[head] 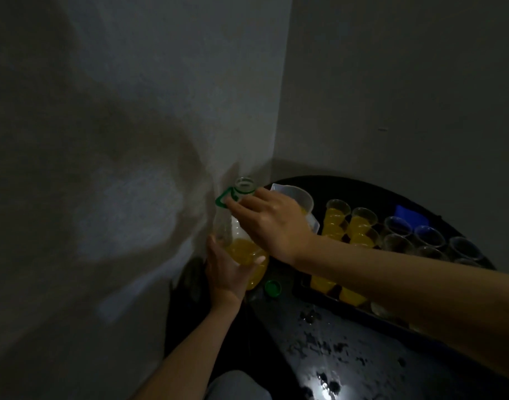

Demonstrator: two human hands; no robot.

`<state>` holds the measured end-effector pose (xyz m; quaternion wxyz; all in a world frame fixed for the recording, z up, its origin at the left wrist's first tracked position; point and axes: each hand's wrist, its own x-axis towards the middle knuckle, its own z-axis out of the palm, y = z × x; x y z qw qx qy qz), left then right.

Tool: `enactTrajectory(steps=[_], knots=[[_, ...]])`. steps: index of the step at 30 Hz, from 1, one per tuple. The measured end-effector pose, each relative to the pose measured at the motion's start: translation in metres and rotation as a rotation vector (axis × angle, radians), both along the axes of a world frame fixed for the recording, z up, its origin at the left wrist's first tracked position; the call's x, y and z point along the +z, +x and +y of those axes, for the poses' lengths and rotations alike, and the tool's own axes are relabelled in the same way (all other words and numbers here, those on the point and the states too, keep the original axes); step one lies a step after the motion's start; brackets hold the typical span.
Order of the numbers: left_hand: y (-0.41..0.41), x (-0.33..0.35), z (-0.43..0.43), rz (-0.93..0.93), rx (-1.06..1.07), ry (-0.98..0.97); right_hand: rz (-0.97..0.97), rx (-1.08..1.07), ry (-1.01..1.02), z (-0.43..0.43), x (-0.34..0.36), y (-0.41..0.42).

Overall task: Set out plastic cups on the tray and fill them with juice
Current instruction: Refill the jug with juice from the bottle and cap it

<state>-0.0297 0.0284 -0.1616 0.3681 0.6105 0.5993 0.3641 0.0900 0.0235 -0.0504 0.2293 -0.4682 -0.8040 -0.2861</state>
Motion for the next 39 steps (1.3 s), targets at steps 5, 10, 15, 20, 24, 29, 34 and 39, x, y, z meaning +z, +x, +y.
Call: enactTrajectory(steps=[5,10,15,20,24,29,34,39], knots=[[0.003,-0.003,0.002,0.044,-0.016,-0.021,0.018,-0.005,-0.063,-0.003,0.000,0.003],[0.001,0.002,-0.006,0.061,-0.026,-0.007,-0.023,0.006,-0.068,-0.010,0.002,0.012],[-0.008,0.016,0.000,0.057,0.021,0.148,-0.057,-0.070,-0.059,-0.020,0.005,0.019],[-0.008,0.037,0.014,0.113,-0.042,0.213,0.041,-0.176,-0.092,-0.027,-0.010,0.023],[-0.006,0.046,0.025,0.131,-0.102,0.244,0.218,-0.298,-0.099,-0.034,-0.031,0.023],[0.000,0.037,0.027,0.160,-0.118,0.247,0.378,-0.443,-0.130,-0.041,-0.068,0.022],[0.001,0.028,0.026,0.148,-0.104,0.290,0.558,-0.503,-0.344,-0.045,-0.111,0.029],[0.003,0.021,0.025,0.156,-0.087,0.311,0.503,-0.512,-0.558,-0.049,-0.150,0.037]])
